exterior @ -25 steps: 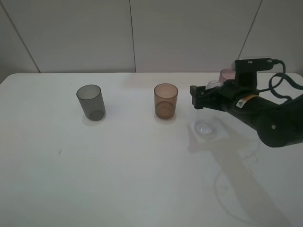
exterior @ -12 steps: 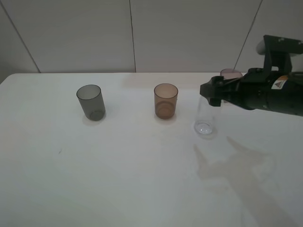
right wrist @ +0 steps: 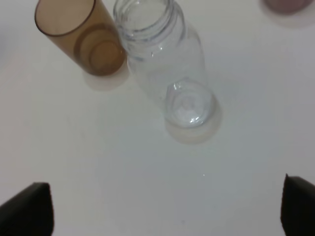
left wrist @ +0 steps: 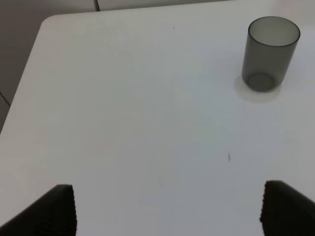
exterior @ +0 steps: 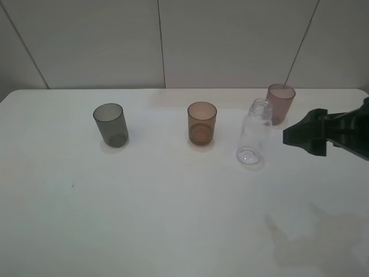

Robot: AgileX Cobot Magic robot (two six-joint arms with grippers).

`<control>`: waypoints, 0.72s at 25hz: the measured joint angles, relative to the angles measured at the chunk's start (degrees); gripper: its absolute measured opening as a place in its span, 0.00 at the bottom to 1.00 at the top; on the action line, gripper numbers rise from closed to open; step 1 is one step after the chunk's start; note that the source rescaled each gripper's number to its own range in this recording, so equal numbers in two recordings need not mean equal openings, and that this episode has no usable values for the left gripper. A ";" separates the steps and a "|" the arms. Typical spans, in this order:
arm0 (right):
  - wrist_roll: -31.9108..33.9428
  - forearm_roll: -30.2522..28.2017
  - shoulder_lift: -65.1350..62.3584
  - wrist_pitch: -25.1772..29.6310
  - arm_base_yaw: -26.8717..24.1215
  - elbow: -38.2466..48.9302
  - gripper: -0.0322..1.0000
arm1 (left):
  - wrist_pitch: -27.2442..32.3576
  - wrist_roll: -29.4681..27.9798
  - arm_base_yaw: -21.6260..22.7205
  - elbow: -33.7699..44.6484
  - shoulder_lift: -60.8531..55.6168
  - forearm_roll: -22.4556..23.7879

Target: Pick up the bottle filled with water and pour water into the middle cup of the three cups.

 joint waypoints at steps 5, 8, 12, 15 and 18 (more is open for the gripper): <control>0.02 -4.71 -9.67 9.58 -3.00 -4.85 1.00 | 0.00 0.00 0.00 0.00 0.00 0.00; 0.02 -8.70 -13.30 17.55 -3.25 -9.38 1.00 | 0.00 0.00 0.00 0.00 0.00 0.00; 0.02 -11.42 -16.40 26.84 -3.25 -12.71 1.00 | 0.00 0.00 0.00 0.00 0.00 0.00; 0.02 -12.20 -18.28 30.88 -3.25 -13.22 1.00 | 0.00 0.00 0.00 0.00 0.00 0.00; 0.02 -12.31 -21.34 32.24 -3.25 -13.22 1.00 | 0.00 0.00 0.00 0.00 0.00 0.00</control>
